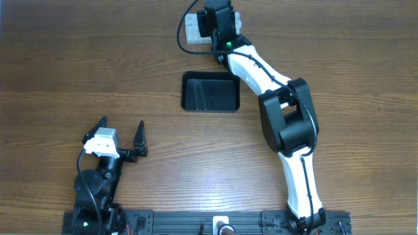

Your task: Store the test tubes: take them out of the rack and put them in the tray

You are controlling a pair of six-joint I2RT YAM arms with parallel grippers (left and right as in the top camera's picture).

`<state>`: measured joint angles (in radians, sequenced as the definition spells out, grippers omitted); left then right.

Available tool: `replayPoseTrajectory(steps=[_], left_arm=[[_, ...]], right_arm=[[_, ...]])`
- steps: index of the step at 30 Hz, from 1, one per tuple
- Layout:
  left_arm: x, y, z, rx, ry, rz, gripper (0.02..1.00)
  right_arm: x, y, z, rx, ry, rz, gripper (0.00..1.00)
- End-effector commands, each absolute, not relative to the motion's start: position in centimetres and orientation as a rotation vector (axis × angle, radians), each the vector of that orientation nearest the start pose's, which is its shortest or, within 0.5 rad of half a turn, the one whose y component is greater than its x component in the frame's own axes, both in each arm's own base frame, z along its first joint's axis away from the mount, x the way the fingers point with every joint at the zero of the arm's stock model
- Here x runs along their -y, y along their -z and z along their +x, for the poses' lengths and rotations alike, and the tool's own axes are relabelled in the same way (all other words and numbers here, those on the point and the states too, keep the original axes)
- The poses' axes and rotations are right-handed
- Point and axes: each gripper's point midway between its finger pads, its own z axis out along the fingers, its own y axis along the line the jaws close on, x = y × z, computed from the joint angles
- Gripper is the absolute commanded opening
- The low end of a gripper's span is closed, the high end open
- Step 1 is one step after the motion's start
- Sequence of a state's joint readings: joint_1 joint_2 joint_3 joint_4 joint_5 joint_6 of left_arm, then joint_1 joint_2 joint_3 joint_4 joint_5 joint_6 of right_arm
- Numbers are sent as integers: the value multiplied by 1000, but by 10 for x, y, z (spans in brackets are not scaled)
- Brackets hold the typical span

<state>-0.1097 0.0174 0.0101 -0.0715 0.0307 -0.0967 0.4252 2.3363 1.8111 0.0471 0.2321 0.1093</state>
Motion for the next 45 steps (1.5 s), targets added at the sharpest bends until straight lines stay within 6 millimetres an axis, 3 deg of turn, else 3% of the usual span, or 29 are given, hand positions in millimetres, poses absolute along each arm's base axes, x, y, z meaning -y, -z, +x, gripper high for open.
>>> replayPoseTrajectory(steps=[1, 21, 38, 45], left_arm=[[33, -156, 244, -1653, 180, 48, 1000], [33, -156, 244, -1653, 180, 48, 1000], [33, -156, 244, -1653, 180, 48, 1000], [33, -156, 244, -1653, 180, 48, 998]], right_arm=[[-235, -119, 624, -2011, -79, -176, 592], [-225, -112, 638, -1966, -82, -141, 551], [-224, -115, 640, -1952, -86, -131, 224], [-221, -116, 640, -1951, -68, -120, 132]])
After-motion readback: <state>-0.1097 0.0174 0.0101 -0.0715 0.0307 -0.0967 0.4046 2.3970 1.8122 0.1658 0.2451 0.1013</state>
